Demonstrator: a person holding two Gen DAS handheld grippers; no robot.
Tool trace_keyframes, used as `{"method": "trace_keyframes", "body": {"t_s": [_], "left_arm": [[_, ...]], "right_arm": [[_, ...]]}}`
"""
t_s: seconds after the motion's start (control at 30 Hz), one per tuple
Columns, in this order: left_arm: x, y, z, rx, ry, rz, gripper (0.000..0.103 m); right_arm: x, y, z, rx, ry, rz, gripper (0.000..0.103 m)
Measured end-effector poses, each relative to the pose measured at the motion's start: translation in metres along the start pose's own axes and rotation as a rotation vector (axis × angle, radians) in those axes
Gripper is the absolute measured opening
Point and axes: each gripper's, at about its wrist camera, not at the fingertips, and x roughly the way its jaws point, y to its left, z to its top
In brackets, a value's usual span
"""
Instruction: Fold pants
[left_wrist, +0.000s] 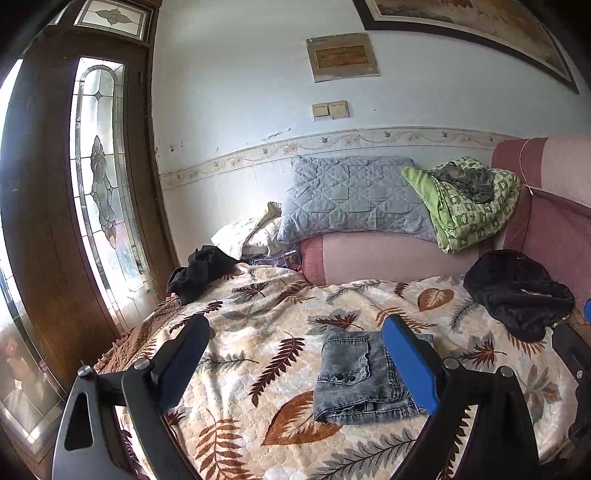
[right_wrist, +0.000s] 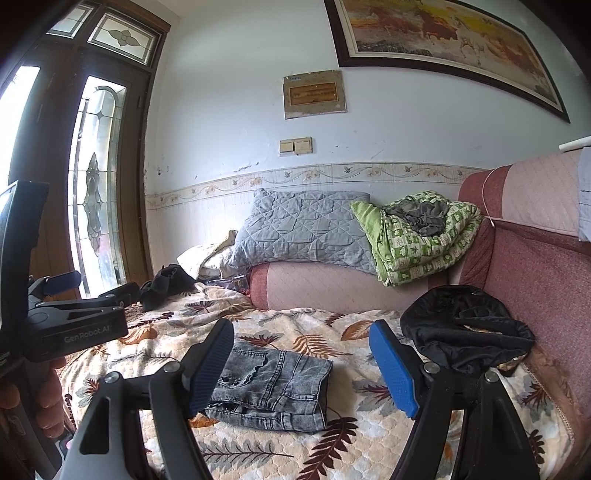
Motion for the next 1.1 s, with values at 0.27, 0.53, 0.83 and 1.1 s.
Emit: {"method": "trace_keyframes", "body": {"t_s": [0.27, 0.53, 0.83, 1.1], "left_arm": [[0.0043, 0.0014, -0.0012, -0.007, 0.010, 0.004, 0.095], [0.0066, 0.0017, -0.0031, -0.007, 0.021, -0.001, 0.095], [0.0076, 0.0009, -0.0043, -0.006, 0.027, -0.002, 0.095], [0.0085, 0.0012, -0.0054, -0.005, 0.028, -0.005, 0.095]], "right_arm": [[0.0015, 0.0020, -0.0001, -0.006, 0.000, 0.005, 0.079], [0.0022, 0.0028, -0.0008, -0.005, 0.001, 0.008, 0.079], [0.0026, 0.0038, -0.0009, -0.009, 0.001, 0.008, 0.079], [0.0032, 0.0045, -0.0008, -0.005, 0.004, 0.010, 0.079]]}}
